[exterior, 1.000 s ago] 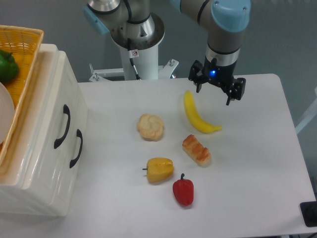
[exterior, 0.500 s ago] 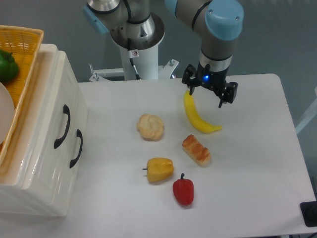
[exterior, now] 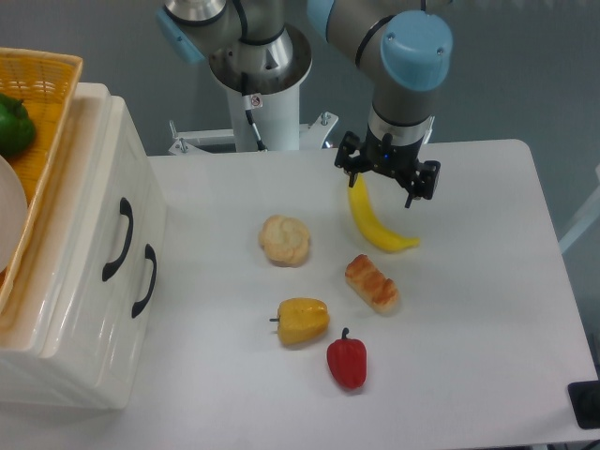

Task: Slide open the top white drawer
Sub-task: 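Lift the open gripper and start moving it toward the white cabinet, then move the gripper over the bread roll to the upper drawer handle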

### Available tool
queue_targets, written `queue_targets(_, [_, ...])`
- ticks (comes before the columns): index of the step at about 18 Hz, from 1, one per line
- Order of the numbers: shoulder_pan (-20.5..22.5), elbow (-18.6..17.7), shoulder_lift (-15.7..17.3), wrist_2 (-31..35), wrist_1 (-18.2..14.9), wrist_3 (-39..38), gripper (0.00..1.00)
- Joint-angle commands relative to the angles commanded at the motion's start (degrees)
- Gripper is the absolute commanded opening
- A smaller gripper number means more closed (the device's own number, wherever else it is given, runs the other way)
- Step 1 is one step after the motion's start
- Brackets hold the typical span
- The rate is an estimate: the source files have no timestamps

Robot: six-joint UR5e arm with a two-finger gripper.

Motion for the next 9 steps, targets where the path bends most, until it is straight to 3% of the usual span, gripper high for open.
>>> queue_targets(5, [-1.5, 0.6, 0.1, -2.6, 0.0, -8.3, 1.0])
queue_targets(9, [-4.0, 2.4, -0.1, -3.9, 0.0, -19.1, 1.0])
